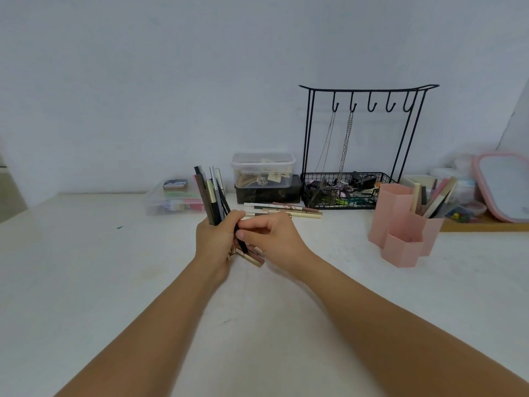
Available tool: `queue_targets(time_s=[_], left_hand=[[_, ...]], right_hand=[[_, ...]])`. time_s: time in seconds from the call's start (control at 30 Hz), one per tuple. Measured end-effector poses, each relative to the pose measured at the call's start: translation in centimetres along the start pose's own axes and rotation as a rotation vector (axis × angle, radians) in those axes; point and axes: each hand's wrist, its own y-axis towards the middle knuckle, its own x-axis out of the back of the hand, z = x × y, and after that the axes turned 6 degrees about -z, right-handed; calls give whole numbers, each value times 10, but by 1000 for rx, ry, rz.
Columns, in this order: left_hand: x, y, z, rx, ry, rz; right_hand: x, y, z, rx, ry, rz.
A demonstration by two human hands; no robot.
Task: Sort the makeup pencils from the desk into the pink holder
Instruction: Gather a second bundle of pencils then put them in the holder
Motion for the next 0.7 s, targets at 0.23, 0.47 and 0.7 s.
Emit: queue_targets(time_s=[0.23, 0.47, 0.7], left_hand=[[1, 6, -1, 33, 26, -3], [4, 11, -1, 52, 23, -14], [3, 8, 1, 50, 67, 1]], right_hand=[[6, 7, -3, 61, -160, -213], [76, 22, -34, -22, -1087, -183], [102, 40, -49, -222, -1205, -61]])
